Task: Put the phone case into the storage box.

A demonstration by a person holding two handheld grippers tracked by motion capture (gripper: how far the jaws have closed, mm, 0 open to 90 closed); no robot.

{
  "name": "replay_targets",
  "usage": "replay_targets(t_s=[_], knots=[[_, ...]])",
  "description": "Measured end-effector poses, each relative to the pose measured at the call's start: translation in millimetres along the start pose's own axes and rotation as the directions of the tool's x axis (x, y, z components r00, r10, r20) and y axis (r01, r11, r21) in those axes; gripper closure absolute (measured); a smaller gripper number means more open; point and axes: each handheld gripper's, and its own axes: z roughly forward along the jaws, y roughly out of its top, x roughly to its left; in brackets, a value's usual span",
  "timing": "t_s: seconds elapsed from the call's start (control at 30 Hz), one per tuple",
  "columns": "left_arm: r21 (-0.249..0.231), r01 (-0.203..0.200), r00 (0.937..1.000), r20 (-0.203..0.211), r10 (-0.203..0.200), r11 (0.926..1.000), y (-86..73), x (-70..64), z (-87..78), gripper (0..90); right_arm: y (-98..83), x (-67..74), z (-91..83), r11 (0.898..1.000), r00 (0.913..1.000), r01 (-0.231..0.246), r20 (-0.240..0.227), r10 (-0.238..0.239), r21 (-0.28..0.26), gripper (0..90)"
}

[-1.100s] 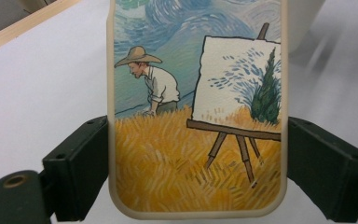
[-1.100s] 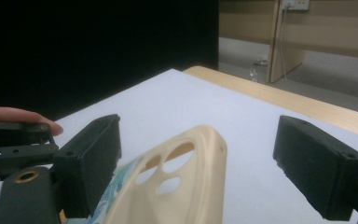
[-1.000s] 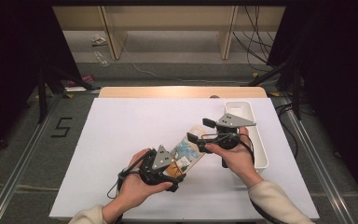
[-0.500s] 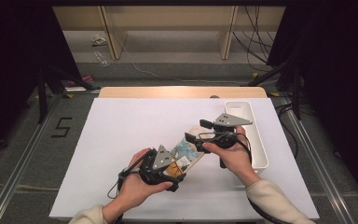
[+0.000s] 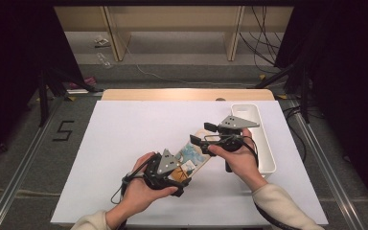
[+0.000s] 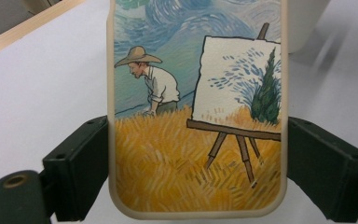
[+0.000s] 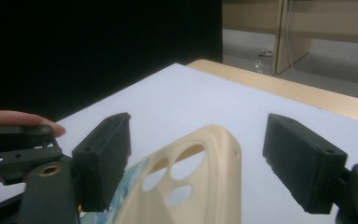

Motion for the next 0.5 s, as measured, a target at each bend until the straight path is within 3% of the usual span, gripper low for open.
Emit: replay_targets(t_s=[0.5], knots=[[0.002, -0.011, 0.9999, -0.014, 0.011, 0.9999, -0.3, 0.0, 0.3, 11.8, -2.7, -1.6, 2.0, 0.998, 0.9974, -0.063, -0.032, 0.064, 0.026, 40.9]])
